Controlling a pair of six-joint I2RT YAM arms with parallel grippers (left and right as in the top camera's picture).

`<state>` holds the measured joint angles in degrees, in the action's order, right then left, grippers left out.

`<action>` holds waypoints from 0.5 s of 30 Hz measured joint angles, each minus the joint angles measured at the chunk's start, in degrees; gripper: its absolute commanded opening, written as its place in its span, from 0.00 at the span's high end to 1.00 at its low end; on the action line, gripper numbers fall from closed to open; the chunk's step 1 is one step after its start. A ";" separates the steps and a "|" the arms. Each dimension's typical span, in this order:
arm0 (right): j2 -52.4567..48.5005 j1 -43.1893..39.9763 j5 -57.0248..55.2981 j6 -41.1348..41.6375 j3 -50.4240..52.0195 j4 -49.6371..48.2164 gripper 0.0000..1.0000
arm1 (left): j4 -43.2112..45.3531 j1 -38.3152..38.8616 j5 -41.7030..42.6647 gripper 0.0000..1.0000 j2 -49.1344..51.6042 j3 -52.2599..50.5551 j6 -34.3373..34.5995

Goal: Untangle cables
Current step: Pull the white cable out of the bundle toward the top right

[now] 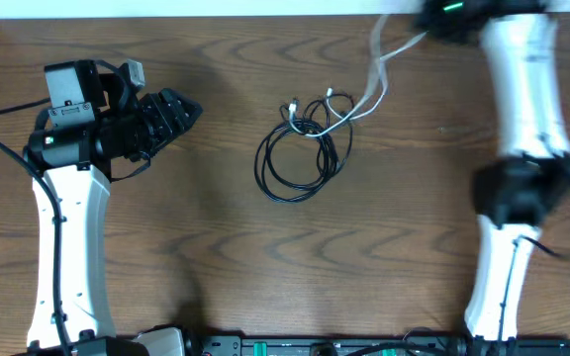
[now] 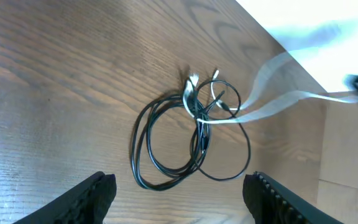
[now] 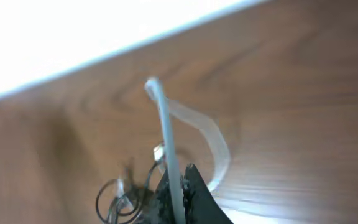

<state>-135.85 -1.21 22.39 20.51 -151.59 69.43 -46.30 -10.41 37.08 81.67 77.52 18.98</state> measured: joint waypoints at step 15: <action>5.11 -18.99 -16.41 -0.63 -0.46 8.07 0.99 | -0.07 0.00 -0.02 0.29 0.00 0.00 0.02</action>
<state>-130.74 -20.21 5.98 19.88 -152.05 77.49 -46.37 -10.41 37.06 81.67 77.52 19.00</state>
